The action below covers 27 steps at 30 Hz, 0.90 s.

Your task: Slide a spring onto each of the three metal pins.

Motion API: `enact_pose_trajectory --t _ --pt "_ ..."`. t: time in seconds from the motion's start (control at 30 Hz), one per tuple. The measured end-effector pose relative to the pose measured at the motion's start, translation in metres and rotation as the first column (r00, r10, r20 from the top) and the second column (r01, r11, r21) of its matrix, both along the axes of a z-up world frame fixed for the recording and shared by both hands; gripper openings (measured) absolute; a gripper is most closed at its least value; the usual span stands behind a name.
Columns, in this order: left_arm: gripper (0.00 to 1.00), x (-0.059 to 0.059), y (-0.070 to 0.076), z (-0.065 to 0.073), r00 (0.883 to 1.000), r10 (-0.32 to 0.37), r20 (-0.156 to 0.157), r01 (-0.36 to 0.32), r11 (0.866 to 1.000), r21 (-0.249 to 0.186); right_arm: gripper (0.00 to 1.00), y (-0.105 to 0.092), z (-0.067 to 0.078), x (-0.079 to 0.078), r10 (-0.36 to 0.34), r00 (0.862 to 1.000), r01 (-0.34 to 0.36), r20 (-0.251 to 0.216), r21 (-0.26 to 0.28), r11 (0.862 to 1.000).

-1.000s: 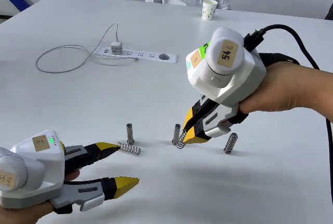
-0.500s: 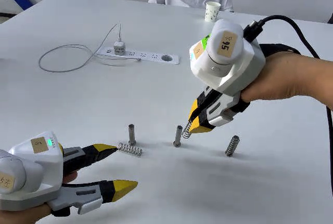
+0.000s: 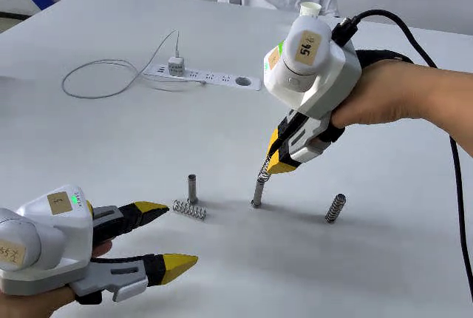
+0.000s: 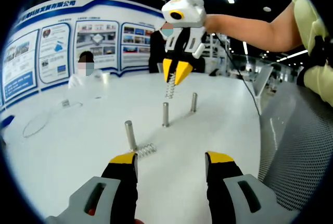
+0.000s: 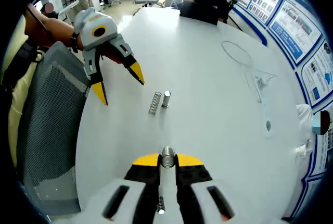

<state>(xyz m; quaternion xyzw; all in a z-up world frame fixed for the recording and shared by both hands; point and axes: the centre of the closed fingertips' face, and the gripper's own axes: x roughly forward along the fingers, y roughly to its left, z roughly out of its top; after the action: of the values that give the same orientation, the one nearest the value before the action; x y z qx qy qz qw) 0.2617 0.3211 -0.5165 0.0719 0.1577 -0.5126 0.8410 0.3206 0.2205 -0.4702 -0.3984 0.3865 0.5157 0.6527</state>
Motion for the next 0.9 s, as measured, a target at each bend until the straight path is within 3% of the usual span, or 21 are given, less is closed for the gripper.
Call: enact_pose_trajectory --t 0.6,0.9 --pt "0.52 0.001 0.002 -0.002 1.0 0.009 -0.003 -0.009 1.0 -0.003 0.12 -0.002 -0.021 0.008 -0.019 0.998 0.017 -0.054 -0.04 0.999" --pt "0.52 0.002 0.001 -0.002 1.0 0.007 -0.004 -0.007 1.0 -0.002 0.12 0.001 -0.036 0.007 -0.023 0.997 0.016 -0.074 -0.093 0.996"
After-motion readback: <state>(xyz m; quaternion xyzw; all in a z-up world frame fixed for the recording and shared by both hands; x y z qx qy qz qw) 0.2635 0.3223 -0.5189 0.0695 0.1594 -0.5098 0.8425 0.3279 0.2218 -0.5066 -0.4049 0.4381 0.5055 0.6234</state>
